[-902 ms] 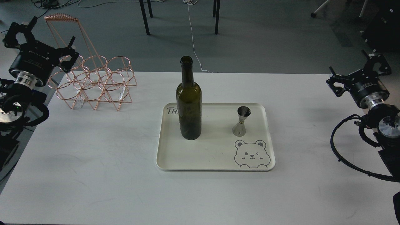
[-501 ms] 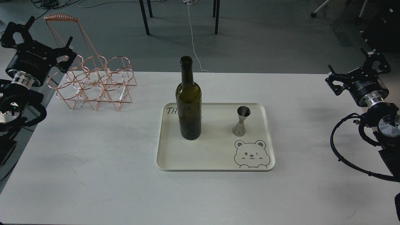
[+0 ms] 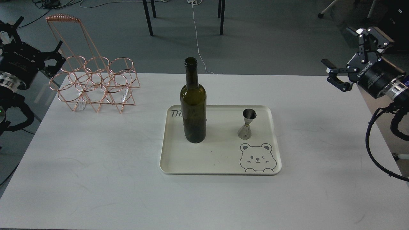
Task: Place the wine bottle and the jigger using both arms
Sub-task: 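Move the right gripper from rest toward the metal jigger on the tray, then grasp the metal jigger with the right gripper and lift it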
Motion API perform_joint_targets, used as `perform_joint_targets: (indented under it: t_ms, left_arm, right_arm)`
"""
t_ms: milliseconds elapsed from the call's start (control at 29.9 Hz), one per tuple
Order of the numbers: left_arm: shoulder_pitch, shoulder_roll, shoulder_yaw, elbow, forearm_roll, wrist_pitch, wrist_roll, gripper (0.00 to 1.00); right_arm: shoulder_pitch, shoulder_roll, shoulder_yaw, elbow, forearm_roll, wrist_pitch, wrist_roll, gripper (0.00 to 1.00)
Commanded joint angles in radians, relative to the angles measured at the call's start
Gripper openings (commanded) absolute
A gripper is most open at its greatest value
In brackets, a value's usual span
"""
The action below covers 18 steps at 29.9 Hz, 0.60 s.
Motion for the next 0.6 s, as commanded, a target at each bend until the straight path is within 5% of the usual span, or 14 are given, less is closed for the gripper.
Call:
perform_joint_targets:
  t_ms: [0, 234, 568]
  left_arm:
    - [0.002, 0.000, 0.000, 0.000, 0.005, 0.000, -0.002, 0.98]
    - [0.003, 0.010, 0.000, 0.000, 0.007, 0.000, -0.002, 0.98]
    - [0.008, 0.014, 0.000, 0.000, 0.007, 0.000, -0.004, 0.98]
  right_arm:
    - [-0.040, -0.014, 0.003, 0.099, -0.263, 0.000, 0.025, 0.98]
    - [-0.141, -0.016, -0.001, 0.274, -0.731, -0.018, 0.125, 0.98]
    - [-0.223, -0.013, -0.052, 0.383, -1.377, -0.219, 0.159, 0.97]
